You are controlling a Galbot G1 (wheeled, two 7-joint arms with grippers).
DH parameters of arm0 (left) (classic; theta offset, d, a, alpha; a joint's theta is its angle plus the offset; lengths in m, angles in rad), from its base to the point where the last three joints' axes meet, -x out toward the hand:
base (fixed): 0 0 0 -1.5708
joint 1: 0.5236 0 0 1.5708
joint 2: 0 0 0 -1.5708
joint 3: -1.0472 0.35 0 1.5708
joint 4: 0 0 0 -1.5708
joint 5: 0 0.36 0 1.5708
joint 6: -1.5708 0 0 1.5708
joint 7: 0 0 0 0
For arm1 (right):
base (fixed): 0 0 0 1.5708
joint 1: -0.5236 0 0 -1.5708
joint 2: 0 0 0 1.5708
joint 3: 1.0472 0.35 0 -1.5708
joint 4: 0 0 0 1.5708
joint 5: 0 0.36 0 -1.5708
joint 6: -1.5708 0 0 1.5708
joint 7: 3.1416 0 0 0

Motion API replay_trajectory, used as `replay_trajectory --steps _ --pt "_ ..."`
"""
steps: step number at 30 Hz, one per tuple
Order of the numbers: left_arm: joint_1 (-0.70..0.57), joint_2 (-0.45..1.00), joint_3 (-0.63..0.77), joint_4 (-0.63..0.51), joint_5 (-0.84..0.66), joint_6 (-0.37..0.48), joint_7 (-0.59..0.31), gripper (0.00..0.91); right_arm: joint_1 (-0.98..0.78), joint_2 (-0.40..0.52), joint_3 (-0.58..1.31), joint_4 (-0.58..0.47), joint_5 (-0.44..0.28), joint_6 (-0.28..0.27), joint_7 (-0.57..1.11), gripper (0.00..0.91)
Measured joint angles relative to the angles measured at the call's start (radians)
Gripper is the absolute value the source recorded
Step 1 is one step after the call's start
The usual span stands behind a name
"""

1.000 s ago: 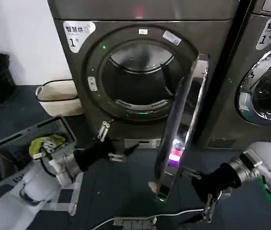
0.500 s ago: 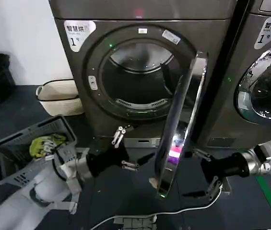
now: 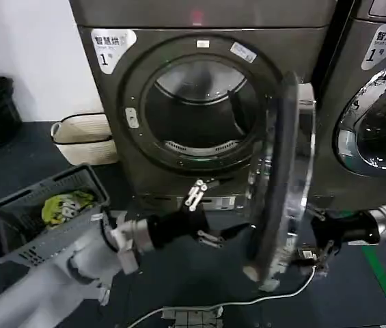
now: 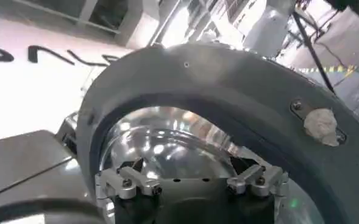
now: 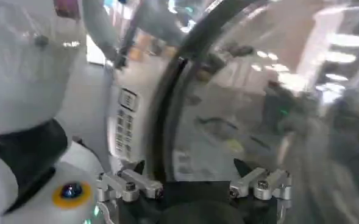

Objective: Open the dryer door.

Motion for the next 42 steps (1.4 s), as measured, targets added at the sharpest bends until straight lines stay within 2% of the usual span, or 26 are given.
replay_trajectory --steps 7,12,16,25,29,34,42 --pt "-0.047 -0.048 0.064 0.027 0.003 0.001 0.001 0.907 0.020 0.012 0.006 -0.229 -0.050 0.076 -0.053 0.907" --pt "-0.075 -0.084 0.101 0.043 0.002 0.003 0.001 0.907 0.034 0.033 0.024 -0.425 -0.058 0.150 -0.071 0.907" --pt "-0.089 -0.108 0.118 0.056 0.001 0.002 0.001 0.907 0.016 0.050 0.059 -0.576 -0.057 0.185 -0.029 0.907" --pt "-0.130 -0.173 0.164 0.093 0.002 0.000 0.000 0.907 -0.187 0.138 0.383 -0.867 -0.101 0.186 0.074 0.907" --pt "-0.155 -0.211 0.198 0.117 0.005 -0.001 -0.002 0.907 -0.312 0.197 0.579 -0.941 -0.102 0.164 0.148 0.907" --pt "-0.195 -0.263 0.245 0.155 0.007 0.001 -0.005 0.907 -0.463 0.274 0.786 -0.978 -0.096 0.137 0.216 0.907" --pt "-0.265 -0.367 0.310 0.244 0.006 -0.005 -0.006 0.907 -0.651 0.387 1.065 -0.975 -0.136 0.123 0.357 0.907"
